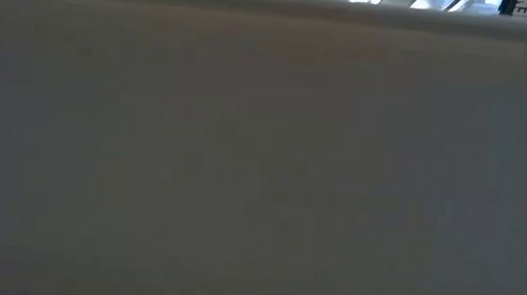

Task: Sort silverware
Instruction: Put the purple knife into the white silverware tray

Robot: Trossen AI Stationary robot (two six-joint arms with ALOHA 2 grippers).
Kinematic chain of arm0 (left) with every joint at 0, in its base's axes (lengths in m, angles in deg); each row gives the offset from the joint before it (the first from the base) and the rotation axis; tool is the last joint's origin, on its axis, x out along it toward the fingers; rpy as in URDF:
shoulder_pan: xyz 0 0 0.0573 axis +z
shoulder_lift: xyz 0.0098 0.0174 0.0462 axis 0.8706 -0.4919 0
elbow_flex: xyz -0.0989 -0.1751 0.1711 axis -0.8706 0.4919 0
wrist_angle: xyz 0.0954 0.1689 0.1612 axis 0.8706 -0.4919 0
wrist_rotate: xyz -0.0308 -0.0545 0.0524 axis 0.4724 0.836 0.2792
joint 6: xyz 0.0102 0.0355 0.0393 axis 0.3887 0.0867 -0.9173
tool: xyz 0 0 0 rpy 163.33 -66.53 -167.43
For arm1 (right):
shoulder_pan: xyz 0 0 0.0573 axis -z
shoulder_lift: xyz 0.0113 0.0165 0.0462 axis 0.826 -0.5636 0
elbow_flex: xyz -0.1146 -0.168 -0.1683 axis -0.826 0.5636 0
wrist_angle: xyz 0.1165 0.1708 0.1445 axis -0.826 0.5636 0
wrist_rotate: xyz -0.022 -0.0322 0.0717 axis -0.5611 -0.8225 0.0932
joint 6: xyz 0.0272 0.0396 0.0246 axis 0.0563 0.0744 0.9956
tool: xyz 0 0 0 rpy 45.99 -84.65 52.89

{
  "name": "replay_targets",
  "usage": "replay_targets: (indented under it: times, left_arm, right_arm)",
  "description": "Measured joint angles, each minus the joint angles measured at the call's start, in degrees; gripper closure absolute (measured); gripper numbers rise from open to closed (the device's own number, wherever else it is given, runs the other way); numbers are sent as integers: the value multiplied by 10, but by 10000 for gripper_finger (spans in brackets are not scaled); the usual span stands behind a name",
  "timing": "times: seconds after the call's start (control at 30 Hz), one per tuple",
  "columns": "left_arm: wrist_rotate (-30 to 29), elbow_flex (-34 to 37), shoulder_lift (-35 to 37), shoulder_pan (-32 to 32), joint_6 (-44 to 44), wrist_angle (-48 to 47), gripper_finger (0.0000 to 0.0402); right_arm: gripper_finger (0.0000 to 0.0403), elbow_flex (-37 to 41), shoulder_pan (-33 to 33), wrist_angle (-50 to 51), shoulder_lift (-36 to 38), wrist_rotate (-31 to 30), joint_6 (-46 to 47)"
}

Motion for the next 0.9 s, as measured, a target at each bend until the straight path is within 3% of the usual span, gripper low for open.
replay_targets:
  times: [0.1,0.33,0.47,0.9]
  left_arm:
    - [57,1,-64,0,-7,63,400]
    - [94,1,-148,1,-9,175,400]
    - [156,2,-158,0,-22,146,401]
    - [215,6,-158,2,-39,126,402]
  right_arm:
    - [403,0,0,8,0,7,-16]
    - [403,0,1,83,0,48,-67]
    - [403,0,0,94,-14,58,-89]
    - [403,0,0,82,-50,111,-109]
